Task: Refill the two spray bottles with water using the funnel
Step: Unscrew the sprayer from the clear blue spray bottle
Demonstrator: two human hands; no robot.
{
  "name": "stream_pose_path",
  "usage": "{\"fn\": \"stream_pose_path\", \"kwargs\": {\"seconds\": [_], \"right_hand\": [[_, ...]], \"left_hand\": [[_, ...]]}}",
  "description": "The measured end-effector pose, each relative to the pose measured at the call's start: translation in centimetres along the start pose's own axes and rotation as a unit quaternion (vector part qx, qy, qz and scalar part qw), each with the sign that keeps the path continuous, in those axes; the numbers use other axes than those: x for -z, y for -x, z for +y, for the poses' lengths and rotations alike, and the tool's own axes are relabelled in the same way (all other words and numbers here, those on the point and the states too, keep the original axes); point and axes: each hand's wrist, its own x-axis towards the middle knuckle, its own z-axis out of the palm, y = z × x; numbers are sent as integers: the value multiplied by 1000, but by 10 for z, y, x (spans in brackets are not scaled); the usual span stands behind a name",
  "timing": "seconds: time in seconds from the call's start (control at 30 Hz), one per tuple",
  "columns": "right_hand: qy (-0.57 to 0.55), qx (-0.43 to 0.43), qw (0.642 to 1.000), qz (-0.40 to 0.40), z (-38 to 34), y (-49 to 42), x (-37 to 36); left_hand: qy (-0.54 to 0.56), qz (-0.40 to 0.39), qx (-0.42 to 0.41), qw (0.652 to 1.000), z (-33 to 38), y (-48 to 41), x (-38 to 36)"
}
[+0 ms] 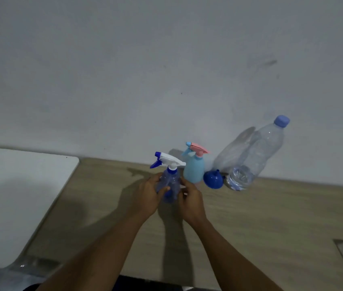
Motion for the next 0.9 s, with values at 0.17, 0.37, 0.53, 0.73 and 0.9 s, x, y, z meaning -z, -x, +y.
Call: {"fn": "stream_pose_path", "kwargs": {"seconds": [0.17, 0.37, 0.53, 0.73, 0.9], "right_hand": [[-11, -26, 1000, 13, -1, 60, 16], [-29, -49, 998, 13, 13, 98, 25], [-38, -62, 997, 3, 16, 104, 30], [-71, -50, 995, 43, -8, 92, 34], [-64, -30, 996, 52, -18, 76, 26]], "left_hand": [[9, 13, 1, 1000, -5, 55, -15], [7, 0, 1, 1000, -6, 96, -30], [-22, -6, 12, 1000, -3, 103, -34], [24, 20, -2, 1000, -2, 103, -42], [113, 49, 29, 992, -8, 101, -61]]}}
